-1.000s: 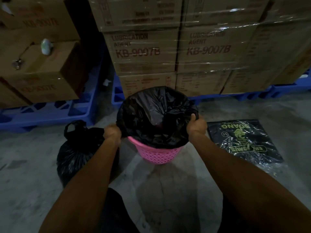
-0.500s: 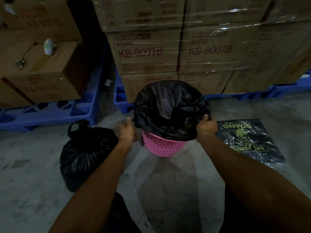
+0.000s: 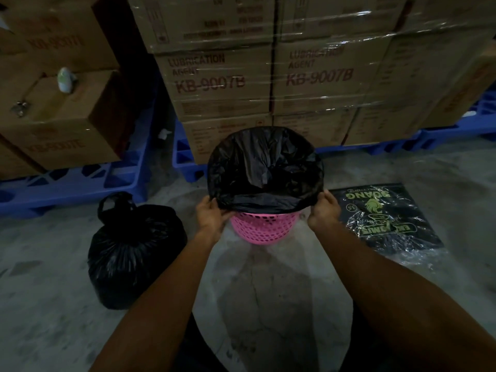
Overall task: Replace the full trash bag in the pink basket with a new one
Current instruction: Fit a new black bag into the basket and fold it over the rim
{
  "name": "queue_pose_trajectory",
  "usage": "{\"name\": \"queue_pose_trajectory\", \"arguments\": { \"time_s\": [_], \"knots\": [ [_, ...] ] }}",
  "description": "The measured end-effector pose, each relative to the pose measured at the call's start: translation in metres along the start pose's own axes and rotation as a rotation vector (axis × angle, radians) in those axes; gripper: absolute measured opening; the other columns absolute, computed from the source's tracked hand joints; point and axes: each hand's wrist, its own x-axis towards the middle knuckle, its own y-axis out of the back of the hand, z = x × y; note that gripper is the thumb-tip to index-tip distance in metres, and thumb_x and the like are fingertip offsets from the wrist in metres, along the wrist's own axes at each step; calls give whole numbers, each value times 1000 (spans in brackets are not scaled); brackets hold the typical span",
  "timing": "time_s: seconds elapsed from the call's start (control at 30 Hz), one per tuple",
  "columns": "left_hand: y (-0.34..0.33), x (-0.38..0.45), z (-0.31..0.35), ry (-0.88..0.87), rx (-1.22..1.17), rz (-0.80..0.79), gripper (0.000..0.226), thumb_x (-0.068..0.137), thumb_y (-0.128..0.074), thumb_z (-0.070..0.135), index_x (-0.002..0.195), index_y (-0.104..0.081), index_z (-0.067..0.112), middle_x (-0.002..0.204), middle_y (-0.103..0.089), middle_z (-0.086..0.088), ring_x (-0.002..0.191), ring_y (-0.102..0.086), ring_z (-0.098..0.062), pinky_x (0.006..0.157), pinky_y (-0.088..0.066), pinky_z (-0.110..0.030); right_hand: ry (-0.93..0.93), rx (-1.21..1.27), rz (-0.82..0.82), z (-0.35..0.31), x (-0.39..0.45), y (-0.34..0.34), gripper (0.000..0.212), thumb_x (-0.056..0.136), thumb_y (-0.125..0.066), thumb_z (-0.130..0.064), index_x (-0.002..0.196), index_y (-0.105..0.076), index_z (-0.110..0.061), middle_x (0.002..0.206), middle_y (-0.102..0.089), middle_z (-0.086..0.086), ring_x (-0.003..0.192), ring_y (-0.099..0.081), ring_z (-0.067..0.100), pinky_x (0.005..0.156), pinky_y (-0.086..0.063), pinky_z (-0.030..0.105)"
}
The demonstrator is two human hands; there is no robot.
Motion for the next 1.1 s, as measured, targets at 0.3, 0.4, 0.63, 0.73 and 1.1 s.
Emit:
{"name": "queue_pose_trajectory", "arguments": {
  "time_s": [0.3, 0.4, 0.63, 0.73, 1.1],
  "knots": [
    [1, 25, -5, 390, -115, 43, 32, 102, -27, 1, 98, -58, 11, 113, -62, -11, 76, -58, -24, 73, -54, -39, 29, -281, 49, 19, 14, 0, 21, 89, -50, -1, 77, -55, -17, 86, -59, 6, 73, -54, 18, 60, -47, 23],
    [-11, 26, -16, 343, -135, 108, 36, 101, -29, 9, 119, -60, 7, 129, -60, -17, 93, -61, -32, 72, -59, -40, -5, -185, 2, 16, 17, 0, 32, 90, -48, 3, 76, -53, -24, 93, -58, 7, 75, -54, 18, 60, -46, 24],
    [-17, 33, -3, 306, -61, 125, 37, 102, -36, 17, 130, -56, 6, 130, -61, -17, 107, -63, -36, 69, -60, -44, -112, -178, -65, 17, 18, -3, 31, 89, -40, 4, 105, -57, -16, 123, -61, 17, 104, -61, 32, 94, -52, 53],
    [-7, 32, -17, 411, -58, 13, 42, 99, -46, 35, 132, -57, 12, 133, -60, -16, 110, -63, -36, 71, -61, -44, -126, -133, -113, 27, 12, 8, 22, 93, -46, 4, 99, -49, -17, 102, -63, 12, 87, -60, 26, 74, -60, 37],
    [5, 34, -17, 297, -63, 158, 55, 101, -33, 48, 137, -51, 10, 135, -58, -17, 119, -58, -37, 92, -53, -50, 27, -337, 47, 36, 28, 17, 18, 93, -47, -25, 106, -57, -20, 97, -58, 3, 90, -53, 20, 81, -47, 35]
  ]
}}
